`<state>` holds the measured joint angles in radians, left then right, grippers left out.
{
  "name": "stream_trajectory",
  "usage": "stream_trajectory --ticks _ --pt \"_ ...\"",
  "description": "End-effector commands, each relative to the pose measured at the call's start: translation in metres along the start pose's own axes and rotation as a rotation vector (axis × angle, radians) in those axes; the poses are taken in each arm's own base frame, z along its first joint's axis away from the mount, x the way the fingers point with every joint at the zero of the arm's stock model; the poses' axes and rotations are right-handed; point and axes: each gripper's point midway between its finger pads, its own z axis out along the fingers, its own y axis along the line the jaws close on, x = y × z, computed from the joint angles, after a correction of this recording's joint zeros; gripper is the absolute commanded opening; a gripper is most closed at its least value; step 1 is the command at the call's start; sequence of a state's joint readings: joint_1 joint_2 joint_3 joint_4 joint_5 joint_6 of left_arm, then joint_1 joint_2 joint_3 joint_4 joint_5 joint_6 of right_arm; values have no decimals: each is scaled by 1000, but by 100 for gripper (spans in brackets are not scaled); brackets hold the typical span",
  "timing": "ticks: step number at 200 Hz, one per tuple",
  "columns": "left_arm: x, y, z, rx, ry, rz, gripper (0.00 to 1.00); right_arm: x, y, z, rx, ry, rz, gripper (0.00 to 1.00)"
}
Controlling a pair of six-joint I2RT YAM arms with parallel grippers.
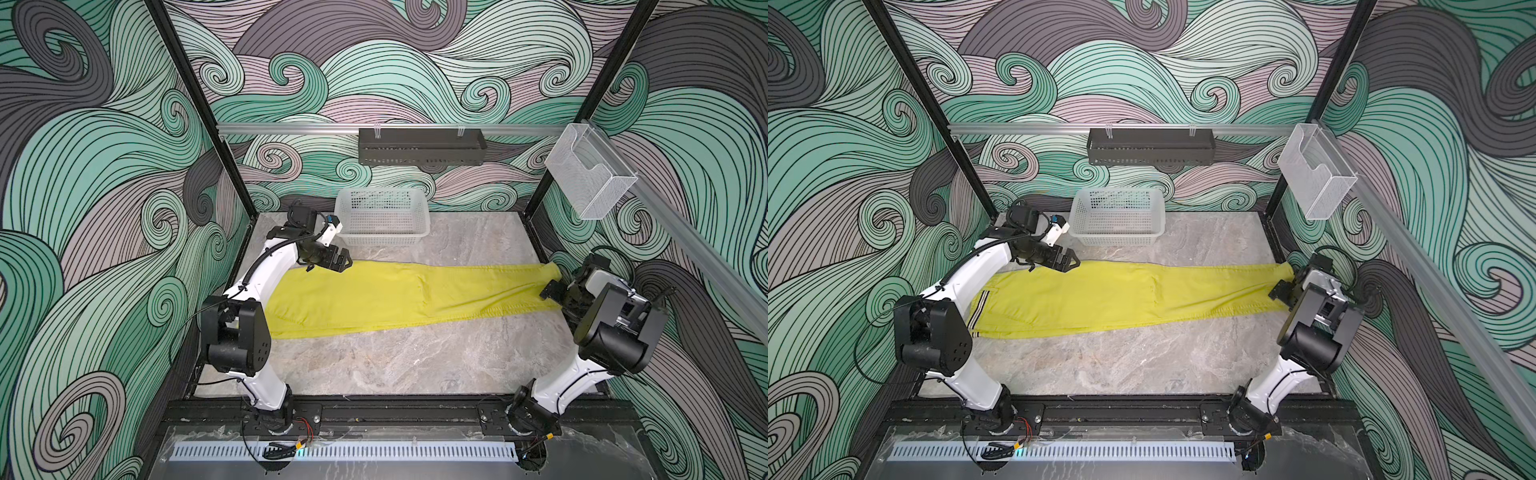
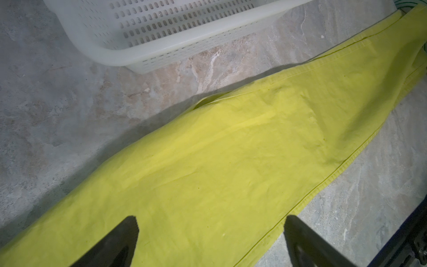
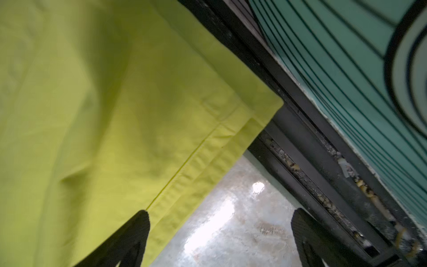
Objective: Roll up the long pants
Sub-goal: Fold the long pant at the center of the board.
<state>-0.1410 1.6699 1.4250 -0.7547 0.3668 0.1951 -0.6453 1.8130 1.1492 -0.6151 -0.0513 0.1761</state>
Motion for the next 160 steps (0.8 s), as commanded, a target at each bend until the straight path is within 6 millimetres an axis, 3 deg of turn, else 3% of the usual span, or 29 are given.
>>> stream_trajectory --ticks 1,61,114,160 --pt "5 -3 0 5 33 8 98 -6 -3 9 -120 15 121 94" --pt "17 2 1 -23 70 15 99 -19 -11 26 -147 2 150 92" --pt "16 3 3 -23 76 28 98 -44 -17 12 -112 -117 117 88" --pt "16 2 4 -14 85 39 99 -58 -3 20 -156 -152 76 80"
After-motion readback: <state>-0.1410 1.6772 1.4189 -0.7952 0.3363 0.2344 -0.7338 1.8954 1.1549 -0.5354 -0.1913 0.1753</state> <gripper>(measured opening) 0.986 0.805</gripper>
